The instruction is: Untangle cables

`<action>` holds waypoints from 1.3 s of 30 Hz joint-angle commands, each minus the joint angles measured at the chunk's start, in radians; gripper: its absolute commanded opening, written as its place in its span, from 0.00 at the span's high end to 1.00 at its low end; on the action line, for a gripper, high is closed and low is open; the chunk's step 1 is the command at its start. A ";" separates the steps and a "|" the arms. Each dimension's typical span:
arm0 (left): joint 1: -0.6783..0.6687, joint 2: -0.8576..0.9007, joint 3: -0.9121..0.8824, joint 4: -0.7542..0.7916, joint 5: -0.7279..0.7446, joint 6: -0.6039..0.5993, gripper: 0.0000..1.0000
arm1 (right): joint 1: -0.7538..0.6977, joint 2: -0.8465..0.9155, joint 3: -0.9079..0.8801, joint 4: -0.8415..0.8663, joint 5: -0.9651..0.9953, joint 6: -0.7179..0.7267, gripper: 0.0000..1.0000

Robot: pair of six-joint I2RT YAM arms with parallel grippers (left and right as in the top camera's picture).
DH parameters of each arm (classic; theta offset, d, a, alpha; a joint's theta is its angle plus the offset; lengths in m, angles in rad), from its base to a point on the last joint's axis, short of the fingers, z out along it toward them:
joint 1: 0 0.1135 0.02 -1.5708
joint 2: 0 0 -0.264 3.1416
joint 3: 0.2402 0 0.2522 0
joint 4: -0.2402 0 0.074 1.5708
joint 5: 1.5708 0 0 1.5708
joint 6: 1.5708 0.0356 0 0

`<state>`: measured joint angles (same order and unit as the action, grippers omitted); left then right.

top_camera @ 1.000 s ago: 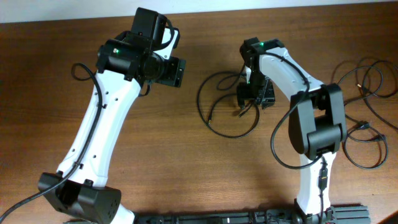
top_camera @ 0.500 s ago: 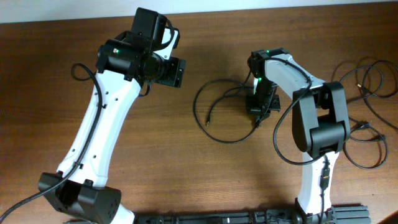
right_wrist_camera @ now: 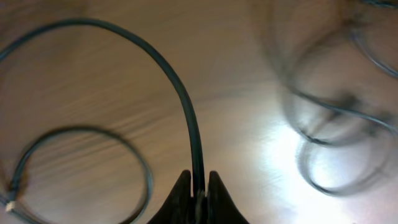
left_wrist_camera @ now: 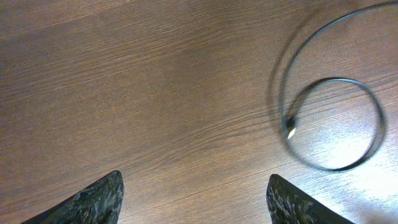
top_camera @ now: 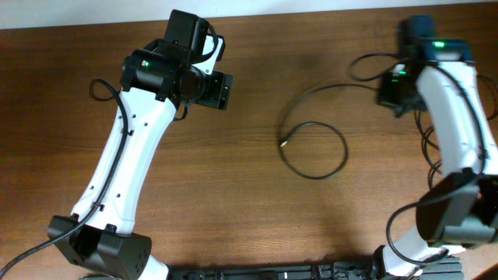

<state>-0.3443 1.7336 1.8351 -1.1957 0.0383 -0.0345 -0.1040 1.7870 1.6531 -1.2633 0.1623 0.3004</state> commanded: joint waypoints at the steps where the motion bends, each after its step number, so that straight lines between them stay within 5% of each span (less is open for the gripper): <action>1: 0.007 0.002 -0.004 -0.002 0.007 0.005 0.26 | -0.256 -0.081 0.009 -0.035 0.188 0.168 0.96; 7: 0.007 0.002 -0.004 -0.002 0.007 0.004 0.26 | -0.752 -0.092 0.008 -0.033 -0.011 0.221 0.96; 11: 0.007 0.002 -0.004 -0.002 0.007 0.004 0.26 | -0.887 -0.092 0.008 -0.011 -0.230 0.208 0.95; 12: 0.007 0.002 -0.004 -0.001 0.007 0.004 0.26 | -0.877 -0.092 0.008 0.023 -0.384 0.077 0.74; 15: 0.007 0.002 -0.004 -0.001 0.007 0.005 0.25 | -0.794 -0.092 0.008 0.037 -0.507 -0.061 0.49; 22: 0.007 0.002 -0.004 0.001 0.007 0.005 0.22 | -0.432 -0.092 0.007 0.019 -0.506 -0.231 0.28; 26: 0.014 0.002 -0.004 0.026 -0.027 0.009 0.01 | -0.172 -0.092 0.007 0.023 -0.449 -0.327 0.20; 29: 0.090 0.002 -0.004 0.040 -0.026 0.008 0.01 | 0.034 -0.087 0.007 0.040 -0.298 -0.327 0.00; 33: 0.192 0.002 -0.004 -0.003 0.026 0.000 0.01 | 0.205 -0.064 0.008 0.017 -0.255 -0.326 0.02; 39: 0.280 0.002 -0.004 -0.213 0.033 -0.022 0.01 | 0.199 -0.082 0.006 -0.164 -0.254 -0.311 0.01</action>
<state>-0.0986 1.7336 1.8324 -1.3476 0.0544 -0.0319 0.1043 1.7267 1.6543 -1.3853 -0.1101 -0.0185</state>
